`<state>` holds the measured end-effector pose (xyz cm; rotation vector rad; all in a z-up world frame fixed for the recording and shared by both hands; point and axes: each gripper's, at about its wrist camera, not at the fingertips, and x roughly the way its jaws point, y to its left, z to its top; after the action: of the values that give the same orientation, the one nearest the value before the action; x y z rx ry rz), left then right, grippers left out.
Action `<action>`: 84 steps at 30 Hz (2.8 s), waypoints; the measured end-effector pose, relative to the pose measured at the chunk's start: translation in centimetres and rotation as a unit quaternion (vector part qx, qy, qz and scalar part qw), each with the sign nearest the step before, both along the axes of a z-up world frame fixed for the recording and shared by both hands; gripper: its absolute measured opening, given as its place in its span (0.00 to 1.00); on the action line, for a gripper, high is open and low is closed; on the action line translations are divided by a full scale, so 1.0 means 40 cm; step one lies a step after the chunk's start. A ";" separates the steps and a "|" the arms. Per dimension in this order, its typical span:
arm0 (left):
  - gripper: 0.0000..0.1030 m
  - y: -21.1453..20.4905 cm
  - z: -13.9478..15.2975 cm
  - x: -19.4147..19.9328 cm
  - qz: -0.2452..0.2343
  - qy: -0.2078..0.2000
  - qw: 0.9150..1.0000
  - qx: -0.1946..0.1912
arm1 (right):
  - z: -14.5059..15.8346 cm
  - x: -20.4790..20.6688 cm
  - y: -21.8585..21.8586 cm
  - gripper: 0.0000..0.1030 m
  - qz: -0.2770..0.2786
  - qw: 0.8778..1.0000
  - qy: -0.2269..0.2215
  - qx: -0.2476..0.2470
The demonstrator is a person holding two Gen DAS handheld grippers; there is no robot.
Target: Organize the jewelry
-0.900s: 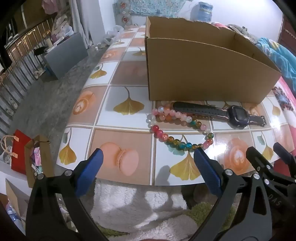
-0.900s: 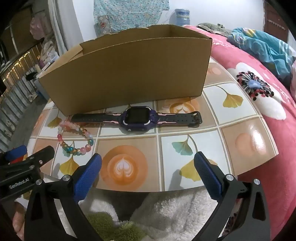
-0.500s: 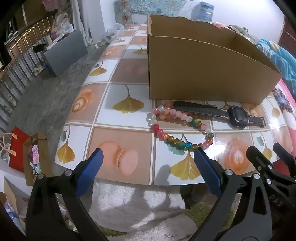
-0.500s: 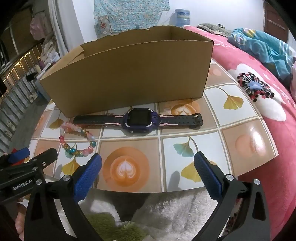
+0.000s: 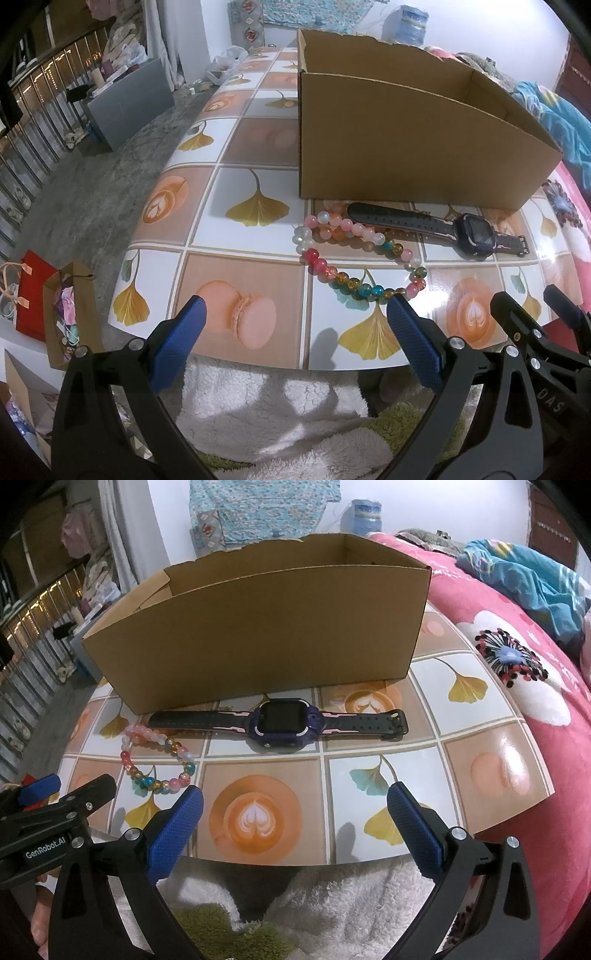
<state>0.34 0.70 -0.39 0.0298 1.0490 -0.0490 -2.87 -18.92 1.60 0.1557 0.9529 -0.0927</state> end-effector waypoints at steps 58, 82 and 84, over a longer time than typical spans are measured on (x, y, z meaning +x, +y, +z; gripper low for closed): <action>0.92 0.004 -0.001 0.004 0.002 -0.001 1.000 -0.005 | 0.003 -0.008 -0.004 0.94 0.000 1.000 -0.004 0.002; 0.92 -0.027 0.001 0.013 -0.003 -0.004 1.000 0.011 | -0.005 -0.004 -0.031 0.94 -0.008 1.000 -0.006 0.017; 0.92 -0.026 -0.002 0.018 -0.001 -0.003 1.000 0.013 | -0.008 -0.001 -0.036 0.94 -0.008 1.000 -0.006 0.021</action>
<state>1.05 -0.32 -0.45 0.0543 1.0431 -0.0376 -2.91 -20.38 1.27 0.2030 0.9423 -0.0871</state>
